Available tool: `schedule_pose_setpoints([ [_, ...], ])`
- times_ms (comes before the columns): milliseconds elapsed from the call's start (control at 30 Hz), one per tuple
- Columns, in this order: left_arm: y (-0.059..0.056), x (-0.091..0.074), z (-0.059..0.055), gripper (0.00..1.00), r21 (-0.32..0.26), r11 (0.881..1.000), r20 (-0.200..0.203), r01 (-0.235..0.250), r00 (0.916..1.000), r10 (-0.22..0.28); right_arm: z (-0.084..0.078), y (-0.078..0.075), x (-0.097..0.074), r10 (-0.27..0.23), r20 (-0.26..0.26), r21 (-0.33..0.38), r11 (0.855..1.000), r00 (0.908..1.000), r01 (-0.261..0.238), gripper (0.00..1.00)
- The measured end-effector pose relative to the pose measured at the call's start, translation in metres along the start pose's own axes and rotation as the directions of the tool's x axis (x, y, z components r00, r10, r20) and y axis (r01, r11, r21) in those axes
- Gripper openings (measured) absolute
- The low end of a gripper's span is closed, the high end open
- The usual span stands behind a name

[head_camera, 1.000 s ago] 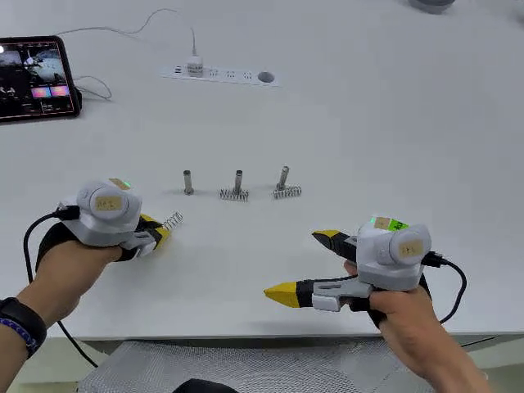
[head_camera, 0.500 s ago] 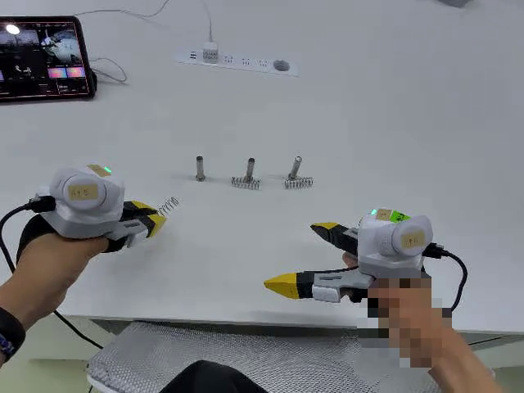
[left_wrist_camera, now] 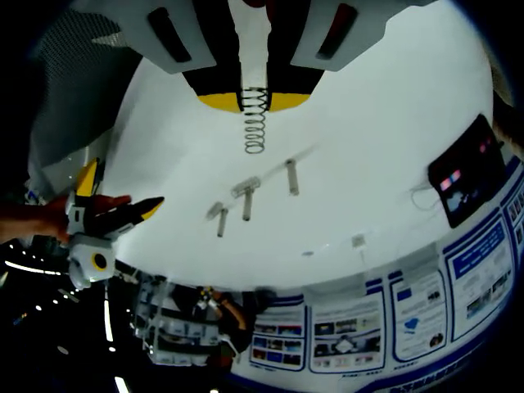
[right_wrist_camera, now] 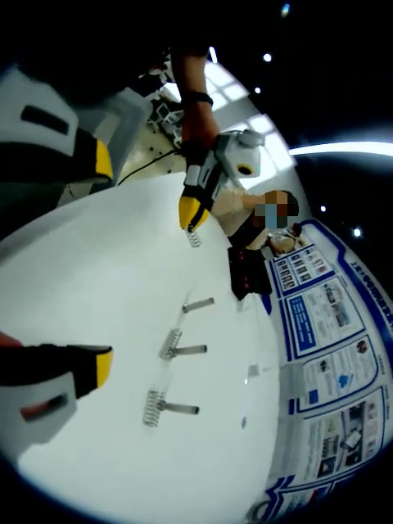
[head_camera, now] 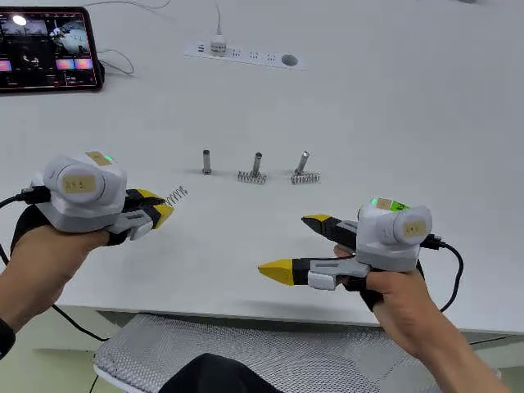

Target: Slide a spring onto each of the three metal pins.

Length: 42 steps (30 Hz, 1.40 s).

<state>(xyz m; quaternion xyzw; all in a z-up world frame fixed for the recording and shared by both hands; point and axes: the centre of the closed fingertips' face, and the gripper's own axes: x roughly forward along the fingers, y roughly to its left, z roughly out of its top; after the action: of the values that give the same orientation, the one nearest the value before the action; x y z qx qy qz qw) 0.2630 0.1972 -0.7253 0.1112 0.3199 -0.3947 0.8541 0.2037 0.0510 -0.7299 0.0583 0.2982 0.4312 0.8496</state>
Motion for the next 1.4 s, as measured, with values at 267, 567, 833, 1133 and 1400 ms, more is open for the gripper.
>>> schedule_pose_setpoints([
  [267,-0.022,0.003,0.011,0.1,0.045,0.998,0.008,0.046,0.9989,-0.046,0.018,0.007,0.002,0.045,0.088,0.073,0.996,0.9951,-0.052,0.77],
  [567,-0.058,0.013,0.021,0.1,0.093,0.989,0.007,0.119,0.9927,-0.12,0.026,0.008,0.003,0.069,0.124,0.107,0.991,0.9899,-0.083,0.67],
  [833,-0.086,0.024,0.033,0.1,0.141,0.972,0.008,0.188,0.9816,-0.191,0.031,0.013,0.005,0.094,0.145,0.121,0.986,0.985,-0.112,0.6],
  [1133,-0.11,0.032,0.047,0.1,0.208,0.949,0.006,0.237,0.9698,-0.244,0.043,0.019,0.0,0.151,0.227,0.206,0.958,0.9622,-0.199,0.41],
  [1400,-0.121,0.032,0.051,0.1,0.246,0.933,-0.002,0.261,0.9632,-0.269,0.046,0.02,-0.003,0.161,0.244,0.222,0.951,0.9563,-0.217,0.3],
])
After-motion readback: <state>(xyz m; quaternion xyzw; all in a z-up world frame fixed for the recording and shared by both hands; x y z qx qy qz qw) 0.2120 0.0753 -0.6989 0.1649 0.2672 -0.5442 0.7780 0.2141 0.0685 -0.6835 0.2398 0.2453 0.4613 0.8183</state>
